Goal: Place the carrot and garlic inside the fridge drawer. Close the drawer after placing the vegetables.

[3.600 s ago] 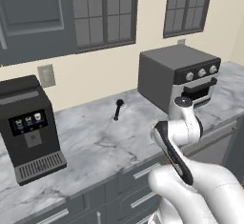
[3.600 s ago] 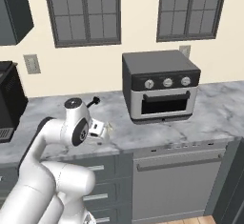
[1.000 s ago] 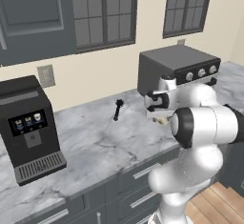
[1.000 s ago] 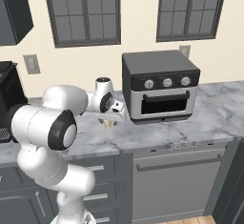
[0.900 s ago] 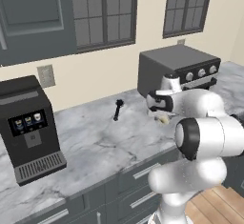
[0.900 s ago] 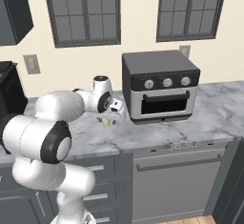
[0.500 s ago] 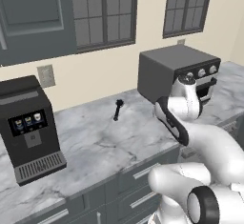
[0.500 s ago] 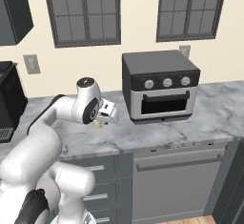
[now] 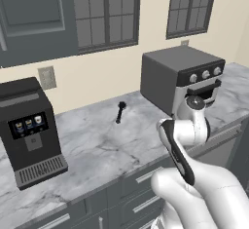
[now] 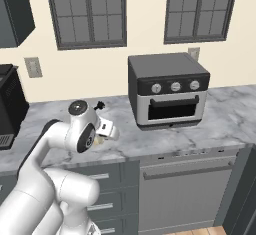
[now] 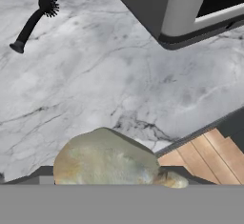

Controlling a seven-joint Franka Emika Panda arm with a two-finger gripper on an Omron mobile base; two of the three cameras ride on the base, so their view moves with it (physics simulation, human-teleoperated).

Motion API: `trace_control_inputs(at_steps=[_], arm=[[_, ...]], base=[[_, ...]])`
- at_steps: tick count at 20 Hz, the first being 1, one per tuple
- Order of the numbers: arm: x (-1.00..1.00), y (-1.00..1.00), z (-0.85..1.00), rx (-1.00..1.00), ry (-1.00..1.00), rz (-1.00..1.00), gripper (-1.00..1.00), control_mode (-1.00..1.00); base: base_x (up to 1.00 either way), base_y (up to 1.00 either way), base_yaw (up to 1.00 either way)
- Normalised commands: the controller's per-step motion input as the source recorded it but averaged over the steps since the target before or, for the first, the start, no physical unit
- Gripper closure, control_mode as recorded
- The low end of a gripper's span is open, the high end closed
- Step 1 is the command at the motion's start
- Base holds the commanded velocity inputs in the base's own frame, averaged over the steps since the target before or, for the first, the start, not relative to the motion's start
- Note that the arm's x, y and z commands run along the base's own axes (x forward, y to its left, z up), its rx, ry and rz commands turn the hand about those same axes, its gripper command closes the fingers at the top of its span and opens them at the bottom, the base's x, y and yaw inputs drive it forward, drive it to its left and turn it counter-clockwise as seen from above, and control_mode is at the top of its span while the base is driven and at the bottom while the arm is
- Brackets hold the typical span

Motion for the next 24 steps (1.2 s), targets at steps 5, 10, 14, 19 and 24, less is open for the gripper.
trace_control_inputs(at_steps=[5,10,14,19,24], arm=[[0.00,0.00,0.00,0.00,0.00,0.00,1.00,1.00],[0.00,0.00,0.00,0.00,0.00,0.00,1.00,1.00],[0.00,0.00,0.00,0.00,0.00,0.00,1.00,1.00],[0.00,0.00,0.00,0.00,0.00,0.00,1.00,1.00],[0.00,0.00,0.00,0.00,0.00,0.00,1.00,1.00]], base=[[0.00,0.00,0.00],[0.00,0.01,0.00],[-0.73,0.08,0.00],[-1.00,0.11,0.06],[-0.79,0.08,0.15]])
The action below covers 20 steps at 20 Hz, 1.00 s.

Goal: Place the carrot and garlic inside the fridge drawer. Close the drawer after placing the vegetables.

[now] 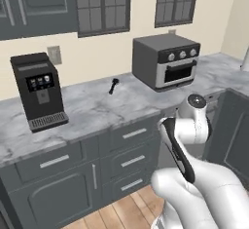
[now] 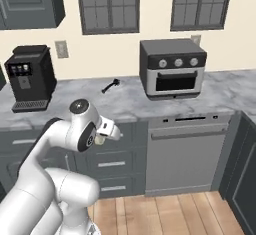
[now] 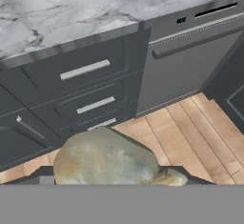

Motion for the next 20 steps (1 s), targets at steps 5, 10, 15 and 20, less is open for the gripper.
trace_control_inputs(at_steps=[5,10,15,20], arm=[[0.00,0.00,0.00,0.00,0.00,0.00,1.00,1.00],[0.00,0.00,0.00,0.00,0.00,0.00,1.00,1.00],[0.00,0.00,0.00,0.00,0.00,0.00,1.00,1.00],[0.00,0.00,0.00,0.00,0.00,0.00,1.00,1.00]], base=[[-0.37,0.00,0.00],[-0.63,0.35,0.17],[-0.99,0.00,0.21],[-0.94,0.00,0.35]])
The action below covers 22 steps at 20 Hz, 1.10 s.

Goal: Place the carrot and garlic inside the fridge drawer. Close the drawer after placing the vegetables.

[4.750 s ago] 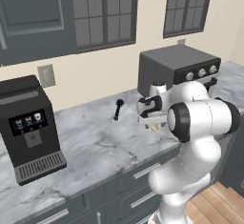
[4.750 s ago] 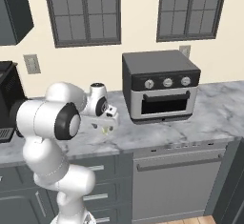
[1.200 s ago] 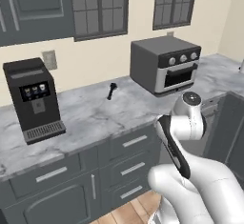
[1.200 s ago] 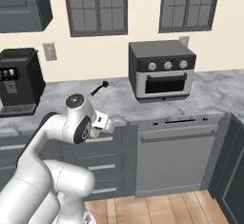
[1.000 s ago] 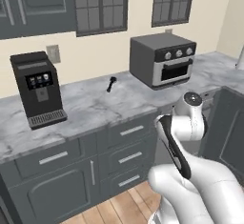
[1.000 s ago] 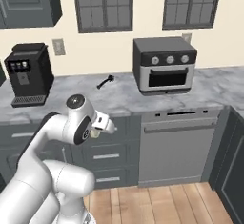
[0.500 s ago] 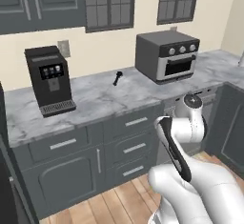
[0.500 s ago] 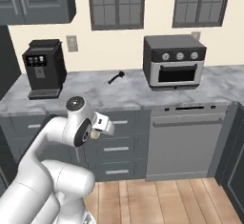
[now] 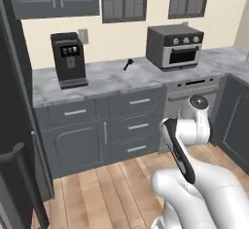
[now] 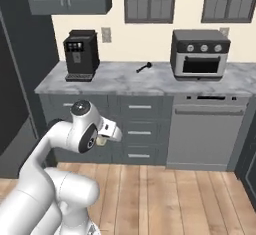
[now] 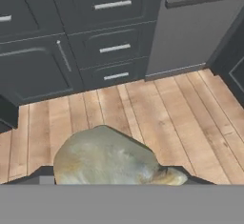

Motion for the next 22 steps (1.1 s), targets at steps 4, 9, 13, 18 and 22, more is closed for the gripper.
trace_control_inputs(at_steps=[4,9,13,18,22], arm=[[0.00,0.00,0.00,0.00,0.00,0.00,1.00,1.00],[0.00,0.00,0.00,0.00,0.00,0.00,1.00,1.00],[0.00,0.00,0.00,0.00,0.00,0.00,1.00,1.00],[0.00,0.00,0.00,0.00,0.00,0.00,1.00,1.00],[0.00,0.00,0.00,0.00,0.00,0.00,1.00,1.00]], base=[[-0.71,0.14,0.52],[-0.21,0.33,0.63],[0.00,0.25,0.63],[-0.03,0.23,0.47],[0.00,0.35,0.48]])
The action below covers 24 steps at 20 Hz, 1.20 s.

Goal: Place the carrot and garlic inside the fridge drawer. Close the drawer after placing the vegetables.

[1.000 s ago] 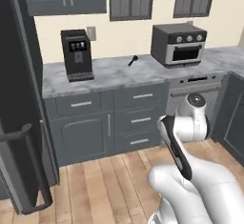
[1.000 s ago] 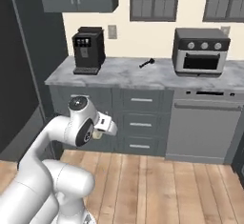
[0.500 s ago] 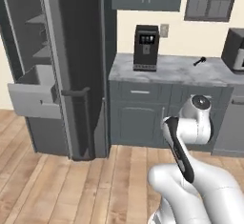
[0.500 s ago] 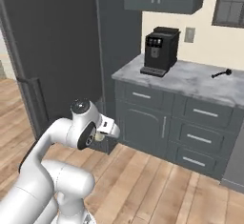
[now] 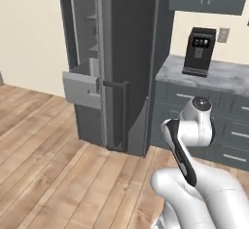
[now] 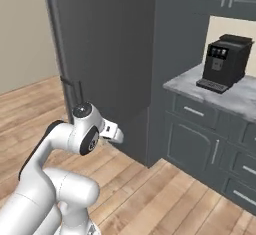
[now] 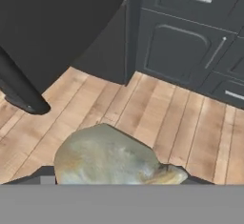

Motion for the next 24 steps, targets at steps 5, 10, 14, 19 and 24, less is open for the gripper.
trace_control_inputs(at_steps=[5,10,14,19,24], arm=[[0.00,0.00,0.00,0.00,0.00,0.00,1.00,1.00],[0.00,0.00,0.00,0.00,0.00,0.00,1.00,1.00],[0.00,0.00,0.00,0.00,0.00,0.00,1.00,1.00],[0.00,0.00,0.00,0.00,0.00,0.00,1.00,1.00],[0.00,0.00,0.00,0.00,0.00,0.00,1.00,1.00]], base=[[-0.18,0.29,0.47],[-0.22,0.14,0.53],[-0.07,0.15,0.61],[0.02,0.10,0.61],[0.88,-0.05,0.40]])
